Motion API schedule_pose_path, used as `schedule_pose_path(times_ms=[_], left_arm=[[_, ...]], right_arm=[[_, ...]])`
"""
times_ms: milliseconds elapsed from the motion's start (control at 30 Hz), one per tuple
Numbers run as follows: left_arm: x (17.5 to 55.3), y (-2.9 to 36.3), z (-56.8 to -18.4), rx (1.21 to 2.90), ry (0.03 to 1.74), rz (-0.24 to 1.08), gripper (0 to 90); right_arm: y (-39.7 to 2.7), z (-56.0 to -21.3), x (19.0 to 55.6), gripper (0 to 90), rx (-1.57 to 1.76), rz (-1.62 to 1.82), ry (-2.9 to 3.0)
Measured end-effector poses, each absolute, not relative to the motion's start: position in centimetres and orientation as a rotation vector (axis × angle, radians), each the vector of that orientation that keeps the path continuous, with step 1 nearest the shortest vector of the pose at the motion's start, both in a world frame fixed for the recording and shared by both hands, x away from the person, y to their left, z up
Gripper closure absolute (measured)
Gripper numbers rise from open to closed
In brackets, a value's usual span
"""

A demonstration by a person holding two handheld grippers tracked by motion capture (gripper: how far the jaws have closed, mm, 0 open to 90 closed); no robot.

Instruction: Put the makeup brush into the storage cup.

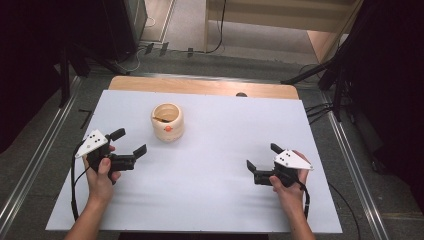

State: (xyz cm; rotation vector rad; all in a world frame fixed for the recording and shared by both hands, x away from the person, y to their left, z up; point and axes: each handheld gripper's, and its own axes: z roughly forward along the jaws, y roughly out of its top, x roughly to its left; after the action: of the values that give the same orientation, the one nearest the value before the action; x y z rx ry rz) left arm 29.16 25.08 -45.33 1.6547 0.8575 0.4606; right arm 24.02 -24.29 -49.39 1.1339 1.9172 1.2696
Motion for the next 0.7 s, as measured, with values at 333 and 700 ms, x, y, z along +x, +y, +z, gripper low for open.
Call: schedule_pose_path(times_ms=[333,700], left_arm=[[27.7,26.4,-45.9,1.668,0.832,0.499,0.0],[26.7,27.1,-46.4,1.684,0.829,0.526,0.0]], right_arm=[[-25.5,-49.5,23.8,0.0,1.168,1.272,1.894],[-26.9,-49.8,23.1,0.0,1.204,1.286,1.868]])
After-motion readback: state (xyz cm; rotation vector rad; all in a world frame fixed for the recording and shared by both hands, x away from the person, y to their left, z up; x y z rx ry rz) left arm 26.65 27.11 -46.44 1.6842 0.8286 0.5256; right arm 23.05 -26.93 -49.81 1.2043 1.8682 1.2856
